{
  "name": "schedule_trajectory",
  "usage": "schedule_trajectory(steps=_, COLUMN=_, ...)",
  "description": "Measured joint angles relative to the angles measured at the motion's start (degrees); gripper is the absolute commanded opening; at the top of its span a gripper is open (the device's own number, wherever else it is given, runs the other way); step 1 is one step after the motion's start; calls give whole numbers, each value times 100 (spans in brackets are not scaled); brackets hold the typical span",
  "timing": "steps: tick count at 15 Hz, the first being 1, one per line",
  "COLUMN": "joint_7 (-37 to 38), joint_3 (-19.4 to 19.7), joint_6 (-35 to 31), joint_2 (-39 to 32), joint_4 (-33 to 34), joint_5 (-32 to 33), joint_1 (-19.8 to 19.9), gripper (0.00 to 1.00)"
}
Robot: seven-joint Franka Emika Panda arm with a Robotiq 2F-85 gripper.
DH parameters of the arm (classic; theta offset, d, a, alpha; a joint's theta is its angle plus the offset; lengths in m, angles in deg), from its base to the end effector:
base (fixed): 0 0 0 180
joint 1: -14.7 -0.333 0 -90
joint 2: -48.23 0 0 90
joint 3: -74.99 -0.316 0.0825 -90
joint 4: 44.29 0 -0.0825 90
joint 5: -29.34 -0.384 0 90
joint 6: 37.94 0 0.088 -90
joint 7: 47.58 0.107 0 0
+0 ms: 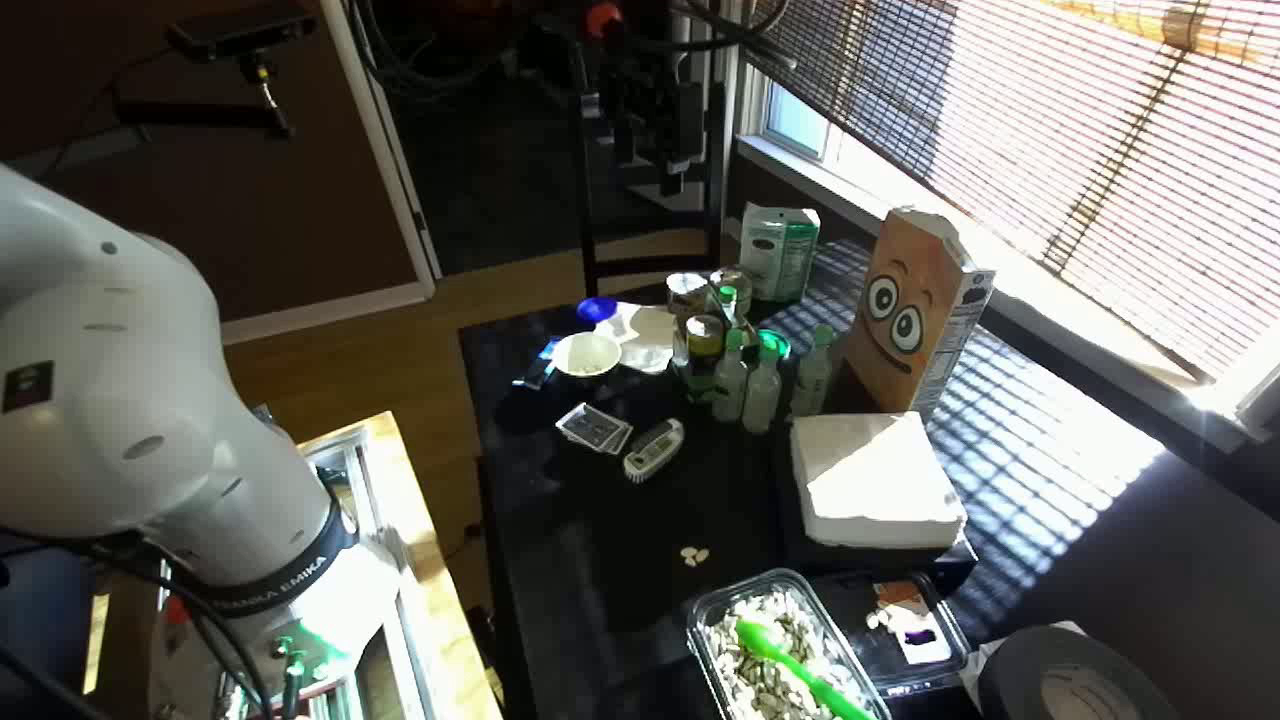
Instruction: Pour the contents from the black bowl into the transparent bowl
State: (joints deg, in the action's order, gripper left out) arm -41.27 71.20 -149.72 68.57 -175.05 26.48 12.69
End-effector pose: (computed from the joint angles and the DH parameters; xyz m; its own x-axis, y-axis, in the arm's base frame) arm 0.4440 0.0504 0.4961 0.9993 -0.0310 0.0203 -0.0305 -0.9992 -0.0262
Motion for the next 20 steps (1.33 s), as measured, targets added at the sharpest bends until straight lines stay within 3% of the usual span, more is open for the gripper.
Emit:
schedule_trajectory(steps=10, joint_7=193, joint_3=-12, joint_6=-162, joint_2=-71, joint_4=-62, joint_5=-192, joint_1=-5, gripper=100)
schedule_trajectory(steps=13, joint_7=823, joint_3=-193, joint_6=-831, joint_2=-367, joint_4=-336, joint_5=-536, joint_1=-69, gripper=100)
schedule_trajectory(steps=20, joint_7=2251, joint_3=-1060, joint_6=-2844, joint_2=-1469, joint_4=-1260, joint_5=-567, joint_1=-573, gripper=100)
